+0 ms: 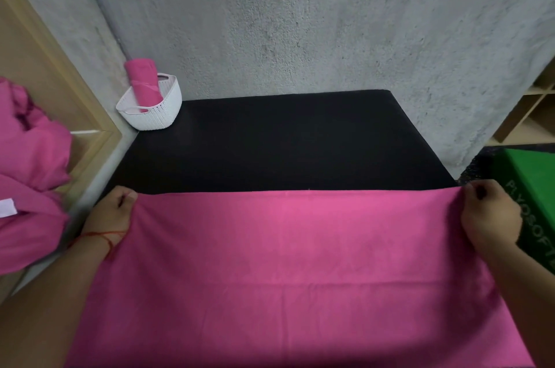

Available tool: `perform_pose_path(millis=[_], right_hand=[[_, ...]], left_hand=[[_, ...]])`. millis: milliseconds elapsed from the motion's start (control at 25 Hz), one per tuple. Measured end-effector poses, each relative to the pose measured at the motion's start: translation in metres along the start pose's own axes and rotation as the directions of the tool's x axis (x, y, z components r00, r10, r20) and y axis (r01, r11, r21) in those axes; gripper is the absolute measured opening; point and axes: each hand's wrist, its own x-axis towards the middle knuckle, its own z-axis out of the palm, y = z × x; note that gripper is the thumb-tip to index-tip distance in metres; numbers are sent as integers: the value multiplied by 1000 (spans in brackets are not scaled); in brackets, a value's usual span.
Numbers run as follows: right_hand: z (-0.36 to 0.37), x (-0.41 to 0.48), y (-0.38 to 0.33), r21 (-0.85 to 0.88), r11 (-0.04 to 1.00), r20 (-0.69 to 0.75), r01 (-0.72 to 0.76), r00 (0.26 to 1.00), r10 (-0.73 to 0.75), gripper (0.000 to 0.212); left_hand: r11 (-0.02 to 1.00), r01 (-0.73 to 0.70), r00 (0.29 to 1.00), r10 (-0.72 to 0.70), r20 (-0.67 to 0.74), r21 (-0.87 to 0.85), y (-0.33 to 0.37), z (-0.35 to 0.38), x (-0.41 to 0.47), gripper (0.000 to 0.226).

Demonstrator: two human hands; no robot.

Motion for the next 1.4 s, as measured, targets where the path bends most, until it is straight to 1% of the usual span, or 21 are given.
perform_pose_path(millis=[120, 200, 280, 400, 480, 520, 640, 760, 960, 1080, 1120, 1160, 1200, 1240, 1280, 1320, 1360, 1400], right_hand=[[10, -9, 4, -60, 998, -15, 6, 1000, -7, 27], [10, -6, 4, -116, 993, -9, -11, 1000, 10, 29], [9, -1, -2, -211, 977, -1, 10, 1000, -10, 27], [13, 6, -11, -330, 941, 26, 75, 997, -71, 24], [17, 2, -9, -325, 943, 18, 77, 997, -75, 23], [19, 0, -7, -301, 951, -4, 66, 998, -70, 22], [23, -1, 0, -277, 959, -26, 57, 997, -66, 22], [22, -1, -2, -276, 960, -32, 45, 998, -55, 23], [17, 2, -1, -285, 958, -39, 6, 999, -18, 24], [19, 3, -1, -263, 965, -36, 8, 999, -18, 24], [19, 3, 0, -268, 963, -24, 19, 999, -27, 24], [20, 4, 0, -269, 963, -10, 24, 1000, -28, 23], [19, 4, -1, -257, 966, 0, 21, 1000, -22, 22], [19, 3, -1, -240, 971, 6, 17, 1000, -16, 20], [19, 2, -2, -224, 975, 6, 15, 1000, -14, 20], [19, 1, -4, -212, 977, 4, 13, 1000, -12, 19], [20, 1, -5, -202, 979, -1, 10, 1000, -10, 19], [20, 0, -5, -195, 981, -8, 11, 1000, -13, 20]], left_hand=[[1000, 16, 999, -15, -37, 11, -1, 6, 0, 23], [998, 30, 997, -25, -76, 62, 3, 8, 4, 25], [986, 31, 995, -14, -100, 162, 6, 5, 10, 30], [947, 5, 999, 5, -32, 321, 9, 3, 22, 32], [926, 23, 1000, -24, -2, 377, 9, 9, 24, 29], [929, 41, 999, -38, -15, 369, 8, 14, 22, 29], [954, 60, 992, -25, -121, 294, 2, 29, 16, 26], [964, 49, 990, -13, -138, 262, -2, 30, 17, 21], [928, 81, 983, -14, -182, 364, -6, 39, 20, 26], [910, 104, 989, -52, -139, 401, 2, 40, 23, 26], [885, 124, 990, -82, -113, 448, 8, 38, 26, 25], [838, 129, 991, -84, -108, 530, 15, 38, 28, 25], [788, 94, 993, -35, -109, 609, 28, 40, 26, 29], [755, 7, 995, 58, -77, 656, 47, 45, 22, 32], [749, -137, 982, 189, -11, 648, 71, 55, 13, 32], [760, -303, 945, 319, 77, 574, 98, 70, 0, 27], [778, -443, 894, 419, 156, 446, 126, 87, -17, 22], [785, -530, 847, 477, 233, 320, 153, 105, -34, 21]])
